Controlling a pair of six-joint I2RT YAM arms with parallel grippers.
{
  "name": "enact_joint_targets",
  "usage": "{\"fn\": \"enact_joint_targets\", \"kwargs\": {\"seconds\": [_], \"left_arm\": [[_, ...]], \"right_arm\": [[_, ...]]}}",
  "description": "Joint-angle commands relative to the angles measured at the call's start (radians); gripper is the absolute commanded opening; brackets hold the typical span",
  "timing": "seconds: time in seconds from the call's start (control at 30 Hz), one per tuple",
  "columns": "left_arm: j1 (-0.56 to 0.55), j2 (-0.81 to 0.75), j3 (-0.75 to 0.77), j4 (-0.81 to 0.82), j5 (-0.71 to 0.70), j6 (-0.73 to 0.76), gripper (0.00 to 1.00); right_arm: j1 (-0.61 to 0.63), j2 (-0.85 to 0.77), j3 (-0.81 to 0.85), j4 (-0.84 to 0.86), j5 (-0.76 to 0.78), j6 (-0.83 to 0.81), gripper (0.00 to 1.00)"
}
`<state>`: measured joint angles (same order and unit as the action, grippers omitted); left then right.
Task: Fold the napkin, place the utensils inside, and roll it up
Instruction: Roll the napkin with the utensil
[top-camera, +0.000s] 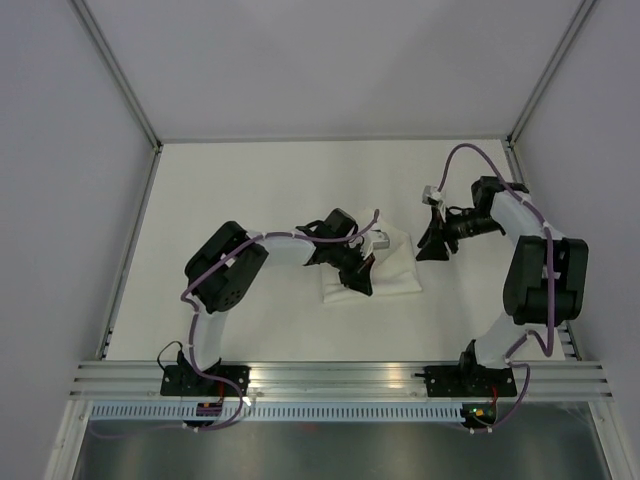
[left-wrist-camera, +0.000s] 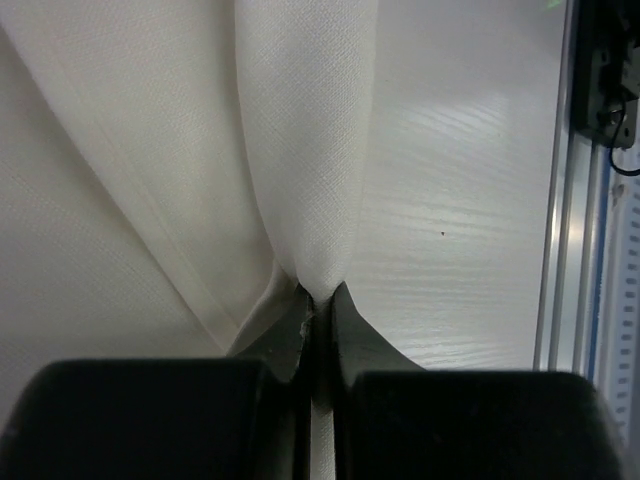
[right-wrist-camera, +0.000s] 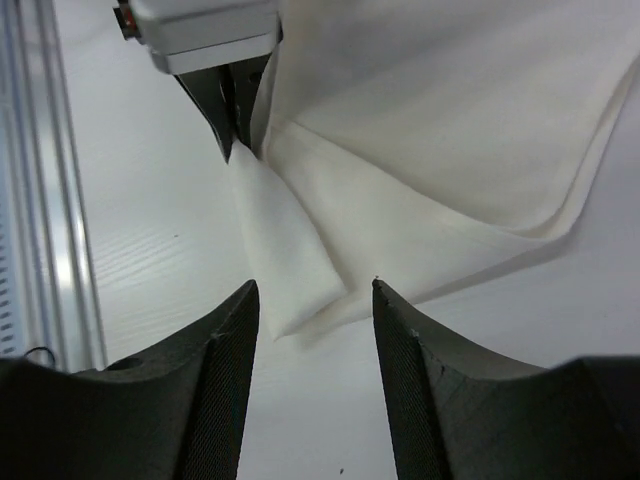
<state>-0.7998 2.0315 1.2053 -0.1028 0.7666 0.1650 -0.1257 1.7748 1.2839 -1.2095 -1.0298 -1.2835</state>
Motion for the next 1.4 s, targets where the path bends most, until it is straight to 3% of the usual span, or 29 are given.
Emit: {"fn": "enact_joint_targets", "kwargs": {"seconds": [0.0, 0.13, 0.33, 0.4, 0.53, 0.67, 1.13, 1.27, 1.37], "left_arm": [[0.028, 0.073, 0.025, -0.14, 0.088, -0.048, 0.02], [0.043, 0.107, 0.046, -0.141, 0.115, -0.08, 0.02], [0.071, 0.151, 0.112, -0.176, 0.171, -0.117, 0.02], [0.076, 0.177, 0.155, -0.214, 0.18, -0.121, 0.02], [0.076, 0.213, 0.221, -0.259, 0.183, -0.139, 0.02], [0.076, 0.226, 0.261, -0.276, 0.18, -0.148, 0.02], [0.079, 0.251, 0.316, -0.334, 0.165, -0.154, 0.04], [0.082, 0.237, 0.313, -0.333, 0.151, -0.154, 0.2], [0.099, 0.193, 0.274, -0.25, 0.166, -0.234, 0.31]], "right_arm": [[0.073, -0.179, -0.182, 0.347, 0.04, 0.126, 0.56], [0.26, -0.392, -0.374, 0.673, 0.265, 0.304, 0.58], [0.478, -0.494, -0.56, 0.856, 0.465, 0.351, 0.58], [0.532, -0.499, -0.619, 0.938, 0.566, 0.362, 0.58], [0.652, -0.459, -0.646, 0.984, 0.62, 0.392, 0.58], [0.698, -0.416, -0.653, 1.033, 0.686, 0.414, 0.56], [0.732, -0.338, -0.667, 1.022, 0.703, 0.429, 0.42], [0.732, -0.321, -0.672, 1.016, 0.706, 0.435, 0.3], [0.732, -0.31, -0.681, 1.015, 0.703, 0.438, 0.2]]}}
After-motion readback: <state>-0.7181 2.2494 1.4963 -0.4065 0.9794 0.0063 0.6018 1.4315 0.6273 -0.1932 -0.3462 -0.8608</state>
